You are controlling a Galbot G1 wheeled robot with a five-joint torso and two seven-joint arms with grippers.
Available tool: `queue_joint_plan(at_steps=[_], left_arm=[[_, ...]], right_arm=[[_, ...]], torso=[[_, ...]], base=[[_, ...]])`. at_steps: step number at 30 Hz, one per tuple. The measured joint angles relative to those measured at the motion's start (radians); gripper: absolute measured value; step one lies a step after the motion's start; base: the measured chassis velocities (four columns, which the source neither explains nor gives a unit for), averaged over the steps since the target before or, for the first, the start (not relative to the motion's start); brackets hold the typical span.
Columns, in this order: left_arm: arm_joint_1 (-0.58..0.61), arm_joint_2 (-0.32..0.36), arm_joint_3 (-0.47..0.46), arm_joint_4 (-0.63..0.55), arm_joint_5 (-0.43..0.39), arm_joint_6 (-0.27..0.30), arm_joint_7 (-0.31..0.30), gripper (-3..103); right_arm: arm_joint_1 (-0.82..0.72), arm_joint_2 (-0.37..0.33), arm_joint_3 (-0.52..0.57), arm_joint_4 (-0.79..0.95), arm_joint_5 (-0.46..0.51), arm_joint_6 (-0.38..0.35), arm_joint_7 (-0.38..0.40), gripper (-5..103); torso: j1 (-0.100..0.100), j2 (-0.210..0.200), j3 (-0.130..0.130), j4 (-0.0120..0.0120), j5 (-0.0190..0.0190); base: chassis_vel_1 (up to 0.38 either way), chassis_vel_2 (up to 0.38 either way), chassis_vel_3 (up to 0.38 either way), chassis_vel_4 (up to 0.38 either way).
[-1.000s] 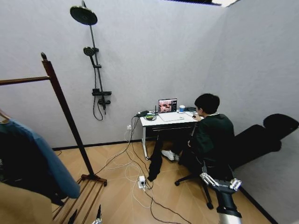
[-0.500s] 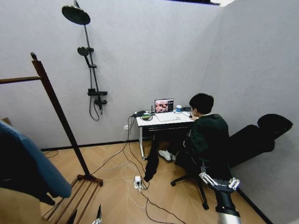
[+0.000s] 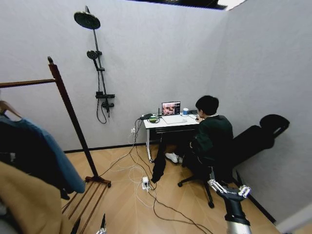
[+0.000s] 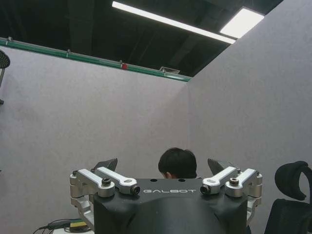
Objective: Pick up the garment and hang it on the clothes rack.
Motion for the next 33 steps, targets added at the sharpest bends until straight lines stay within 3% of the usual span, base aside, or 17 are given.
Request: queue_joint_plan(at_steps=[23, 26, 27, 32, 33], left_arm=[[0.000, 0.000, 0.000, 0.000, 0.000, 0.000, 0.000, 100], [0.000, 0.000, 0.000, 0.000, 0.000, 0.000, 0.000, 100], [0.000, 0.000, 0.000, 0.000, 0.000, 0.000, 0.000, 100], [0.000, 0.000, 0.000, 0.000, 0.000, 0.000, 0.000, 100], [0.000, 0.000, 0.000, 0.000, 0.000, 0.000, 0.000, 100]], right_arm=[[0.016, -0.006, 0.001, -0.006, 0.001, -0.006, 0.002, 100], [0.017, -0.006, 0.000, -0.006, 0.001, -0.007, 0.003, 100], [0.018, -0.007, 0.000, -0.005, 0.001, -0.007, 0.002, 100], [0.020, -0.007, 0.000, -0.004, 0.001, -0.008, 0.002, 100], [0.020, -0.007, 0.000, -0.004, 0.001, -0.008, 0.002, 100]], torso=[[0.000, 0.000, 0.000, -0.0003, -0.0010], [0.000, 0.000, 0.000, 0.0000, 0.0006], [0.000, 0.000, 0.000, -0.0001, -0.0012], [0.000, 0.000, 0.000, 0.0000, 0.0004], [0.000, 0.000, 0.000, -0.0001, -0.0013]], base=[[0.356, -0.345, -0.350, 0.348], [0.379, -0.352, -0.338, 0.348], [0.367, -0.319, -0.320, 0.356], [0.365, -0.341, -0.378, 0.359], [0.356, -0.358, -0.341, 0.359]])
